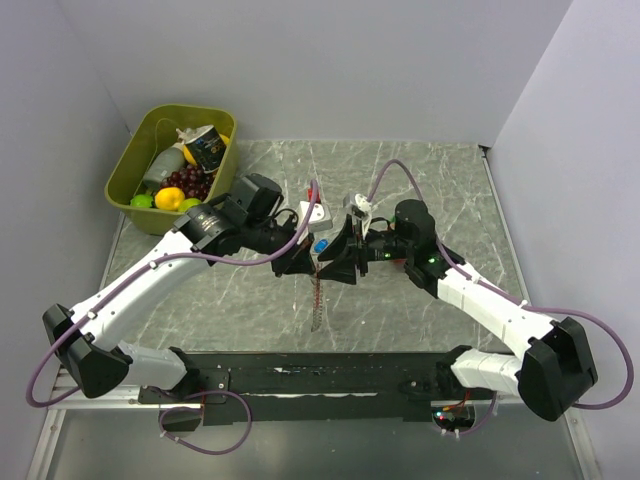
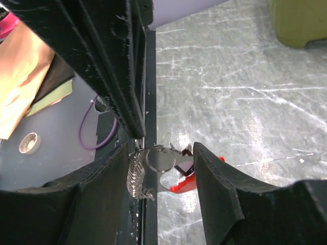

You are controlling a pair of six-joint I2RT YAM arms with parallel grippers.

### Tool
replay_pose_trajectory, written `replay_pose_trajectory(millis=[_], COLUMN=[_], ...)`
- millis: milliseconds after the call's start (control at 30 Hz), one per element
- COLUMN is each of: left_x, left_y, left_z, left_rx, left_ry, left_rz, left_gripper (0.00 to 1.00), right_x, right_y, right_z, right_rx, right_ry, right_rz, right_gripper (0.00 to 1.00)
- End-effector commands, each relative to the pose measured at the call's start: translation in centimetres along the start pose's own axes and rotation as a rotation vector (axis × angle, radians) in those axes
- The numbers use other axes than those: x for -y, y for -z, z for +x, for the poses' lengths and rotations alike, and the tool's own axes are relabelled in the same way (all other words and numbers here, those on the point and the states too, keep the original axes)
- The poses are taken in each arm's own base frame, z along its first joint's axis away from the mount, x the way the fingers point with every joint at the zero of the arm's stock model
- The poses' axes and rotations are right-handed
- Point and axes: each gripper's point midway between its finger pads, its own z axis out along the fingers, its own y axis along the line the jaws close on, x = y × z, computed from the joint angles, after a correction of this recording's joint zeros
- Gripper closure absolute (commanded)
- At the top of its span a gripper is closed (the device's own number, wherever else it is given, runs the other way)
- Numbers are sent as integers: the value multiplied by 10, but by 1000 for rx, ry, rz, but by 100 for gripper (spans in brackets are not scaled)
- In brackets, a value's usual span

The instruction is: Put the keys on the keyring

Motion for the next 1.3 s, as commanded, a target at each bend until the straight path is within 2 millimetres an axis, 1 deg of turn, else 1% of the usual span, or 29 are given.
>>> replay_pose_trajectory(millis=[0, 67, 100, 133, 167, 267, 400, 433, 467, 500, 533, 567, 600, 633, 667, 700, 767, 800, 833, 867, 900, 933, 1000, 1033, 1067, 1100, 1133, 1167, 1267], left_x=[9, 8, 8, 8, 9, 8, 0, 0, -4, -8, -8, -10, -17, -15, -16, -18, -16, -14, -9, -9, -9, -7, -6, -5, 0, -1, -4, 7, 13], left_y=[6, 6, 6, 6, 5, 4, 7, 11, 14, 14, 20, 23, 24, 31, 34, 34, 42, 39, 45, 47, 45, 52, 55, 59, 67, 65, 68, 68, 60], left_z=[-24, -23, -23, -23, -23, -23, -30, -34, -46, -45, -51, -54, -58, -63, -66, -68, -73, -67, -76, -75, -69, -76, -69, -69, -74, -67, -67, -66, -59], left_rx=[70, 70, 69, 68, 67, 69, 99, 123, 172, 183, 218, 243, 279, 315, 348, 381, 431, 438, 488, 505, 504, 546, 568, 588, 626, 624, 638, 641, 612], left_ry=[-65, -66, -65, -65, -63, -68, -67, -72, -74, -67, -79, -53, -58, -67, -44, -47, -48, -6, -27, -12, 1, -15, 15, 19, 9, 27, 31, 13, 14], left_rz=[31, 29, 29, 31, 36, 32, -25, -42, -71, -100, -127, -153, -191, -206, -224, -233, -236, -222, -199, -192, -181, -170, -107, -84, -24, 4, 16, 93, 176], left_gripper=[99, 99, 99, 99, 99, 99, 99, 90, 87, 84, 69, 59, 53, 45, 42, 42, 41, 42, 43, 44, 44, 44, 44, 44, 44, 44, 44, 44, 45], right_x=[-3, -3, -3, -4, -4, -7, -10, -10, -10, -11, -11, -12, -12, -12, -14, -14, -16, -15, -15, -19, -20, -21, -27, -28, -33, -35, -37, -41, -48], right_y=[-2, -2, -3, -4, -4, -5, -6, -5, -4, -4, -4, -2, -2, -2, 0, 1, 3, 4, 4, 6, 7, 8, 11, 12, 14, 14, 14, 15, 16], right_z=[-24, -25, -24, -24, -26, -27, -30, -28, -31, -34, -33, -35, -39, -36, -38, -40, -44, -45, -42, -48, -50, -48, -56, -55, -61, -61, -61, -63, -65], right_rx=[37, 44, 43, 42, 46, 46, 65, 68, 82, 97, 103, 113, 128, 131, 142, 155, 177, 185, 186, 208, 220, 229, 265, 270, 295, 301, 297, 302, 308], right_ry=[70, 72, 66, 57, 58, 46, 43, 39, 43, 45, 42, 45, 50, 47, 53, 51, 63, 66, 59, 85, 78, 78, 92, 88, 114, 99, 98, 98, 100], right_rz=[5, -1, -7, -15, -18, -43, -51, -49, -35, -35, -31, -26, -21, -20, -19, -8, -6, 6, 9, 2, 6, 5, -8, -11, -25, -33, -49, -65, -95], right_gripper=[39, 43, 58, 68, 85, 100, 100, 100, 100, 100, 100, 100, 100, 100, 100, 100, 100, 100, 100, 100, 100, 100, 100, 100, 100, 100, 100, 100, 100])
